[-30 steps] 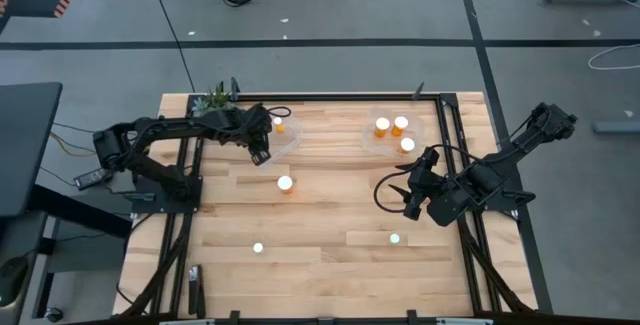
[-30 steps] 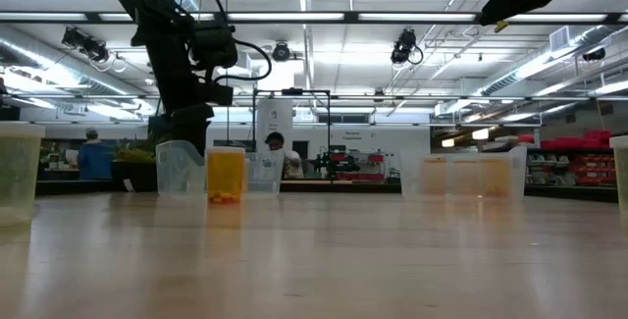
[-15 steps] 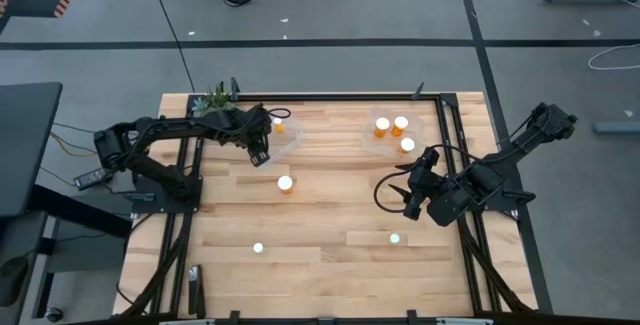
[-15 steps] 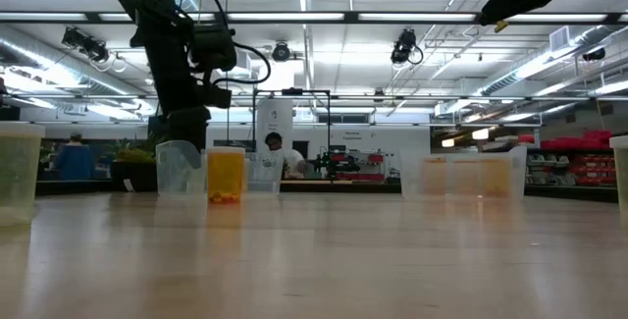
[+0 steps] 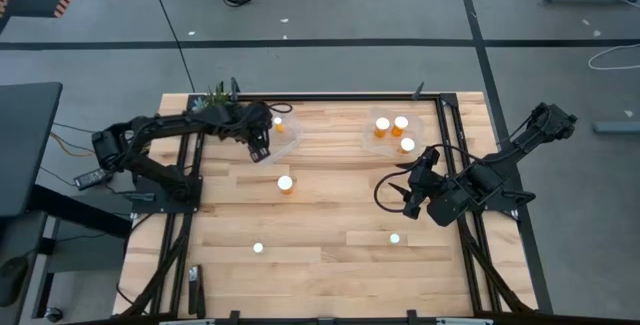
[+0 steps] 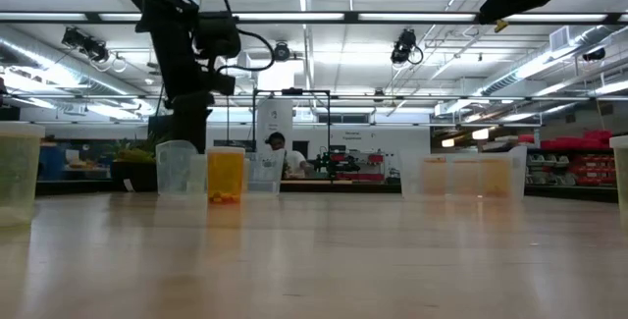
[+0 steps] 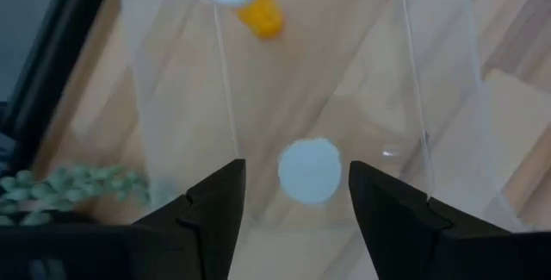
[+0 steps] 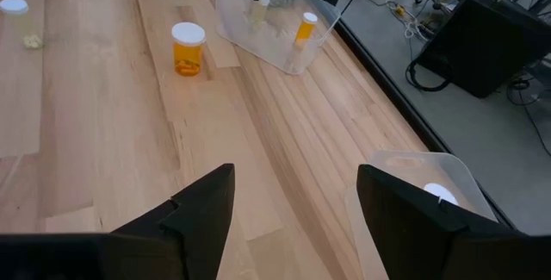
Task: Pick and place medicine bottles into bin by pill shape (circle, oval)
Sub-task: Put the big orange pill bottle into the right transparent bin
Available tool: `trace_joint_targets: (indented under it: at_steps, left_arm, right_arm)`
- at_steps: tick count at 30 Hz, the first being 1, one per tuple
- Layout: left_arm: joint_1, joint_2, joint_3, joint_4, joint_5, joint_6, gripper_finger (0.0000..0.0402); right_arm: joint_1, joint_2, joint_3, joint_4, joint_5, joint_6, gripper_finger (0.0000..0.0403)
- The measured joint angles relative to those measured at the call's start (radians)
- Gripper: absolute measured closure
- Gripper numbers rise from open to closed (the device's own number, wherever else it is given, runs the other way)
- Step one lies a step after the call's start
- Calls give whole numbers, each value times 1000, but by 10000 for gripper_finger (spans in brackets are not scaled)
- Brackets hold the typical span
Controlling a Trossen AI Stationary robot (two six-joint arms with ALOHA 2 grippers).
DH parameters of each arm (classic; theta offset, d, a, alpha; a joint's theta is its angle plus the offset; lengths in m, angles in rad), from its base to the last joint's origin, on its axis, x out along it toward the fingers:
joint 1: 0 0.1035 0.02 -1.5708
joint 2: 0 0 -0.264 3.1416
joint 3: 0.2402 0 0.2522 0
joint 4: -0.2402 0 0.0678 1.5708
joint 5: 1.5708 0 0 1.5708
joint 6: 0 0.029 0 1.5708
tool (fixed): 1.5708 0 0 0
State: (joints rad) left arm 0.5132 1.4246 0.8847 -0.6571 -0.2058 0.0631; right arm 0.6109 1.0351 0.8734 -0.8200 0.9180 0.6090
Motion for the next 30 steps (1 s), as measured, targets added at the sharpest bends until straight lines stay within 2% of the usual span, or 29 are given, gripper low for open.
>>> trace_joint_targets:
  at_steps: [8,15,25,30]
  left_arm:
    - [-35,0,106,-98,2,1,185]
    - [-156,0,147,-121,184,-7,195]
    - [-349,0,148,-172,186,-105,193]
    - [-425,38,149,-166,177,-130,201]
  right_arm:
    - [0,0,0,0,0,0,150]
    - [0,0,0,0,5,0,150]
    - [0,0,0,0,8,0,150]
    - [0,0,0,6,9,0,150]
